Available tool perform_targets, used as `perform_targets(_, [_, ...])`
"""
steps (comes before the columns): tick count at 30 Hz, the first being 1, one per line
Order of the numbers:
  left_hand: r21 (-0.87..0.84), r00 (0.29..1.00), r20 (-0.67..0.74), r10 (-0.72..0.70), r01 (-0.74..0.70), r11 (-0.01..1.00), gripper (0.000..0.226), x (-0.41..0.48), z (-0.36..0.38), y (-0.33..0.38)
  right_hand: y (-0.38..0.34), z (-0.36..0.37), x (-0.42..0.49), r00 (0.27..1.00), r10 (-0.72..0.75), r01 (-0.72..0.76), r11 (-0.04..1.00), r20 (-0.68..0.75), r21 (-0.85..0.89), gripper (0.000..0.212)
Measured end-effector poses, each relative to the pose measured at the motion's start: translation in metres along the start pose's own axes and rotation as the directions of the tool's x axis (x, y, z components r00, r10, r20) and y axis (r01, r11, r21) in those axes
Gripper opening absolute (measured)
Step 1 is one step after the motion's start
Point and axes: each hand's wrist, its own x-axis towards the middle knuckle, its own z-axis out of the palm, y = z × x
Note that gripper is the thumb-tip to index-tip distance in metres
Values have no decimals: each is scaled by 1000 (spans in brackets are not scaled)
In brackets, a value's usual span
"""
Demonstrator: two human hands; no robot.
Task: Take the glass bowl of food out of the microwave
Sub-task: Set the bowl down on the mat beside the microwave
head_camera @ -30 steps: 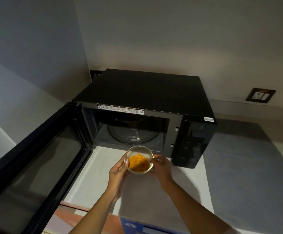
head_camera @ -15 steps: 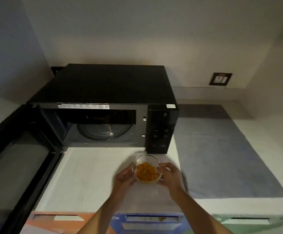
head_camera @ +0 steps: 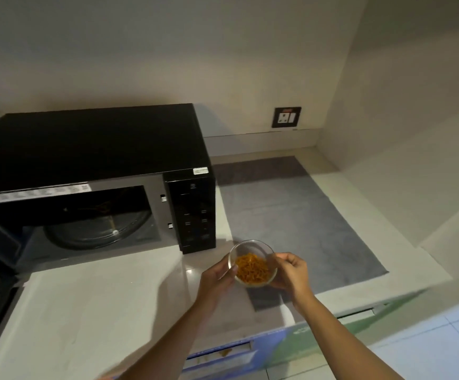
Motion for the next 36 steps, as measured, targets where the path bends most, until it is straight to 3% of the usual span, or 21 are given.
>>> perform_targets(6, [-162, 987, 46, -153, 158, 974, 37, 30, 54, 20, -23, -32, 26, 999, 18, -17, 1000, -39, 20, 19])
perform_targets(11, [-99, 987, 67, -147, 153, 983, 42, 59, 92, 40, -40, -49, 52, 997, -6, 10, 999, -72, 50, 11])
perform_targets(17, [67, 998, 12, -65, 65, 996, 7, 104, 124, 56, -66, -56, 89, 993, -69, 74, 996, -94, 54, 10])
perform_targets(19, [142, 998, -18, -52, 54, 988, 15, 121, 131, 59, -73, -54, 101, 993, -86, 91, 994, -86, 56, 8])
perform_targets(23, [153, 998, -62, -22, 31, 988, 23, 150, 143, 63, -79, -48, 128, 989, -113, 117, 992, -90, 42, 23])
perform_targets(29, [72, 1000, 22, 2, -3, 997, 23, 175, 145, 63, -73, -44, 159, 993, -113, 113, 994, -28, 11, 34])
perform_targets(36, [126, 996, -56, -65, 72, 989, 23, 198, 154, 51, -58, -46, 176, 985, -168, 169, 986, 46, -14, 25])
